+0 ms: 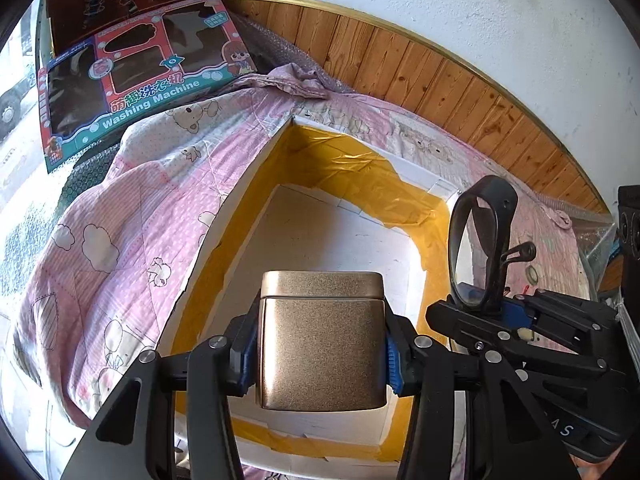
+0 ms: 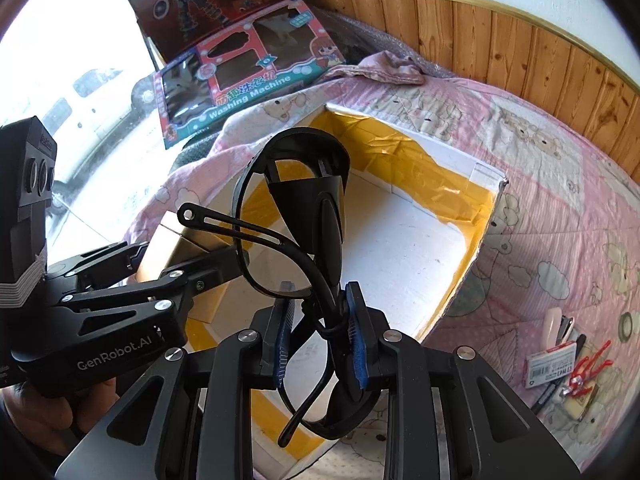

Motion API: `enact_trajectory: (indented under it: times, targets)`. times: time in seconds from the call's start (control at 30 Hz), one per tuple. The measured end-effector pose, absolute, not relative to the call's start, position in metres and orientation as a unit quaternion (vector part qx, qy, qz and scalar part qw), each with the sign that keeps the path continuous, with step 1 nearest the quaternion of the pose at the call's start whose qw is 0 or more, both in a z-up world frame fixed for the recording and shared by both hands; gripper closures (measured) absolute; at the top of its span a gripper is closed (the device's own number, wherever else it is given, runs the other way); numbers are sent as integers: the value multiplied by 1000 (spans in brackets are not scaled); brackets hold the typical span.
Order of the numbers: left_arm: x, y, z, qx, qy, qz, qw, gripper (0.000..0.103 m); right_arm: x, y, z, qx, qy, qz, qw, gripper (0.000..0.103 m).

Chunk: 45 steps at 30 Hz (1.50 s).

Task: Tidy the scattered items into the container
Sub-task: 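Lower the tin into the box and open the left tool while the right tool releases the glasses inside, then move the left tool to the white charger while the right tool approaches the beige tissue pack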

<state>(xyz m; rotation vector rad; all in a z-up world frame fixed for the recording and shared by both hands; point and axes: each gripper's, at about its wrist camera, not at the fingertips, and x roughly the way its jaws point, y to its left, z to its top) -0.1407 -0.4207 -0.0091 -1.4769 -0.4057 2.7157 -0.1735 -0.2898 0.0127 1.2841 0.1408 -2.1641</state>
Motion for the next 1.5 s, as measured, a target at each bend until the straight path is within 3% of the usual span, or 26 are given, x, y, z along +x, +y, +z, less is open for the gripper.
enact_trajectory:
  times: [0.13,0.2,0.27,0.5,0.57,0.67,0.7,0.77,0.87,0.97,1.13,1.2,1.23,1.3,1.37,1.5]
  targets:
    - [-150,-417,-17,-486,-100,868,9,52,-180,-295,10,475,61,-827,296,68]
    - [-152,-419,-17,-484,-89,870,4,50,-183,-293,9,470,53,-829,297,55]
    - [-153,-426,-14,-482,-93,871,4,40,-186,-291,12,465,44,-832,299,51]
    - [-148,-461,3,-450,-79,888,-44,40,-174,-253,33,427,18,-876,223,51]
    - [-148,-471,1,-448,-69,889,-65,35,-174,-251,24,438,28,-874,208,51]
    - [-156,-481,-20,-471,-56,875,-98,36,-180,-253,-5,479,34,-853,205,51]
    - [-160,-481,-30,-486,-55,867,-92,39,-182,-253,-15,493,28,-845,205,58]
    - [-166,-484,-53,-524,-86,844,-72,91,-184,-248,-29,503,27,-841,195,86]
    - [-168,-481,-59,-517,-78,849,-76,91,-180,-231,-27,496,11,-847,193,93]
    - [-164,-461,-56,-519,-87,849,-43,93,-172,-209,-25,495,-1,-852,172,93]
    - [-160,-412,-56,-513,-21,857,-42,94,-165,-173,-26,503,-27,-848,162,92]
    - [-160,-408,-53,-516,-15,855,-49,93,-163,-158,-23,502,-49,-843,186,87]
    - [-158,-408,-50,-514,-13,856,-51,90,-160,-143,-18,492,-62,-847,188,86]
    - [-148,-408,-38,-503,-7,862,-60,85,-151,-109,-4,470,-77,-859,186,72]
    - [-131,-407,-17,-480,-15,875,-67,65,-139,-72,4,460,-85,-866,178,69]
    - [-94,-368,23,-439,-17,898,-33,60,-113,-17,-7,470,-82,-866,150,65]
